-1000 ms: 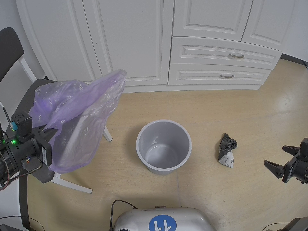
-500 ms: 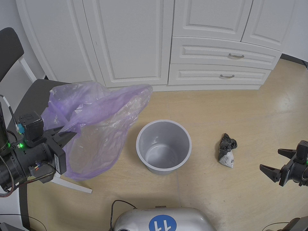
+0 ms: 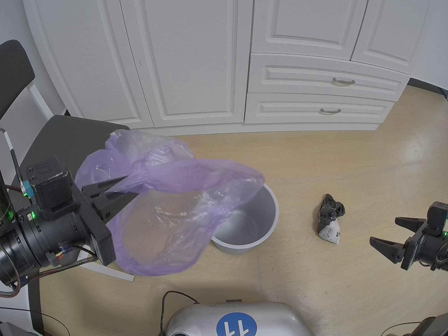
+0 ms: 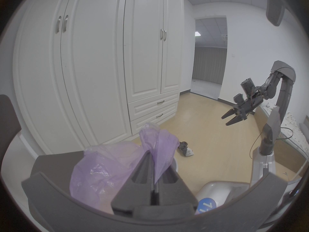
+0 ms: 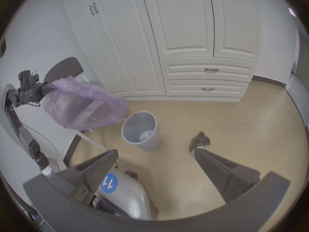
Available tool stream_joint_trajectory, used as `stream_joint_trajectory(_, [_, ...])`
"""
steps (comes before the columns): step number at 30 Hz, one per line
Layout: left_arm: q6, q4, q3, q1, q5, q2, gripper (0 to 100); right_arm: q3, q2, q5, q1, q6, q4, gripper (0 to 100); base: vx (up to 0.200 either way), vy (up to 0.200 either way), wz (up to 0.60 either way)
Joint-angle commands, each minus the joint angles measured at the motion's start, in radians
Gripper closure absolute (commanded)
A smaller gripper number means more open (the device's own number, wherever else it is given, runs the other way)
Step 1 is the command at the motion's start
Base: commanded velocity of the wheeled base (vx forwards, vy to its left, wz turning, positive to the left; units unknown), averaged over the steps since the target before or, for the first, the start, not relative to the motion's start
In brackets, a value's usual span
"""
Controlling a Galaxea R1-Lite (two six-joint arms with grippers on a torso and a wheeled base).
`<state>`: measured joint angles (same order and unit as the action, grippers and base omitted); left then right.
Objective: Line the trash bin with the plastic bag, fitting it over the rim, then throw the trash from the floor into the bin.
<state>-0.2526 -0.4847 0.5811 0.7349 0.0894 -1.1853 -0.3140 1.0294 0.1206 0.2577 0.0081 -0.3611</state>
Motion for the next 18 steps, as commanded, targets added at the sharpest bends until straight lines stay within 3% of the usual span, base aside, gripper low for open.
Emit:
stream_joint_trajectory(1, [0.001,-0.006,0.02,0.037,-0.003,0.0,100,0.003,0.04,-0.024,0.032,0.044,-0.045,0,0.0,0.0,0.0])
stream_joint_trajectory(7, [-0.004,-0.006,0.045,0.083,-0.003,-0.002,100,0.007,0.106,-0.184,0.14,0.127,-0.131,0,0.0,0.0,0.0])
stream_joint_trajectory(18, [-0.005,-0.006,0.094,0.161,0.001,-0.005,100,0.01,0.126,-0.193,0.164,0.165,-0.165,0,0.0,0.0,0.0])
